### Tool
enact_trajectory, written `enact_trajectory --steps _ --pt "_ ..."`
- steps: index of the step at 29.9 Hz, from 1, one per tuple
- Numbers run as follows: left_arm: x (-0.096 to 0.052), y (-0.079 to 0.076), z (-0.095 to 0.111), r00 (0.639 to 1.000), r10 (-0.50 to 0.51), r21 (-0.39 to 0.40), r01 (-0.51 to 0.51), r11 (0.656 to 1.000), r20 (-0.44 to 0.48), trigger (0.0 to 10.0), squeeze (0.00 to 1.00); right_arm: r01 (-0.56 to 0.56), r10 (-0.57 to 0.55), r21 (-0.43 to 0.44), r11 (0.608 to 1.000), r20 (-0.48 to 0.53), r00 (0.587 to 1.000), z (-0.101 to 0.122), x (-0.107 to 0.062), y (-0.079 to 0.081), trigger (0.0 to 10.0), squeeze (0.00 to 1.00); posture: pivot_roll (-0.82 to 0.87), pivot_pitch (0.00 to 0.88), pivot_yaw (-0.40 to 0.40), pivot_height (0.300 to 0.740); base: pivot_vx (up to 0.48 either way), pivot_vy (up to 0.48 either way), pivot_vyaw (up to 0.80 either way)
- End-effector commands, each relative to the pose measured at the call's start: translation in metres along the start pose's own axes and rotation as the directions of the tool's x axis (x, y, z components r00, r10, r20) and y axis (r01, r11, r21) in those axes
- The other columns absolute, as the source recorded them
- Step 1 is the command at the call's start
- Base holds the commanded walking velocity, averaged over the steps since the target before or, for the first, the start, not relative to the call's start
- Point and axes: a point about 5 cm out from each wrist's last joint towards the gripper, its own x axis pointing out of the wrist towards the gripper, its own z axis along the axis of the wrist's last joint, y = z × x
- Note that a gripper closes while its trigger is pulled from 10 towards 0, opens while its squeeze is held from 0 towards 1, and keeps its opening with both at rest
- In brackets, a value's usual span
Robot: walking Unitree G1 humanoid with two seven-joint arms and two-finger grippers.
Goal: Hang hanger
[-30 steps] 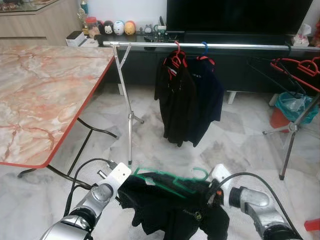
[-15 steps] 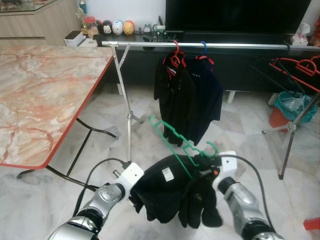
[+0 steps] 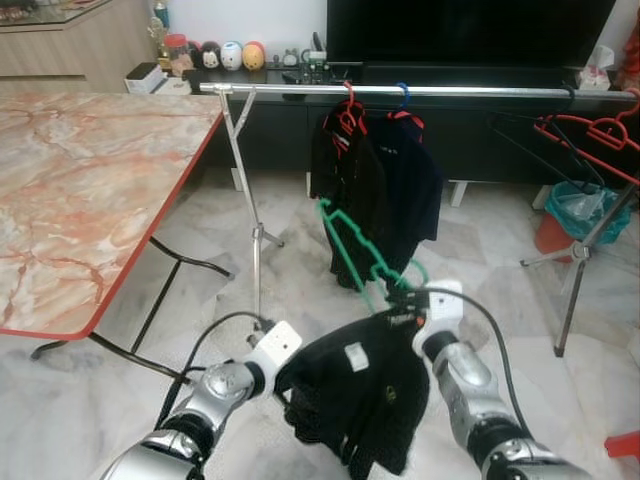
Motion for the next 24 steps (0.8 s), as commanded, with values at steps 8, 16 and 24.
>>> enact_trajectory --steps 8,16,24 --pt "-0.004 -0.001 0.008 0.985 -0.153 -0.083 0.160 0.984 0.082 10.0 0.00 0.180 -0.162 -0.144 0.973 0.129 0.978 0.017 0.003 -0.004 10.0 0.00 0.12 0.000 -0.009 0.740 0.000 0.000 0.00" --pt "-0.008 0.014 0.019 0.966 -0.135 -0.312 0.202 0.928 0.222 10.0 0.00 0.010 -0.025 0.415 0.910 0.030 0.999 -0.001 0.003 0.017 10.0 0.00 0.13 0.000 -0.007 0.740 0.000 0.000 0.00" --pt "-0.008 0.014 0.022 0.956 -0.157 -0.343 0.239 0.908 0.249 10.0 0.00 -0.330 0.247 0.517 0.790 0.225 0.943 0.022 0.009 0.020 10.0 0.00 0.11 0.000 -0.002 0.740 0.000 0.000 0.00"
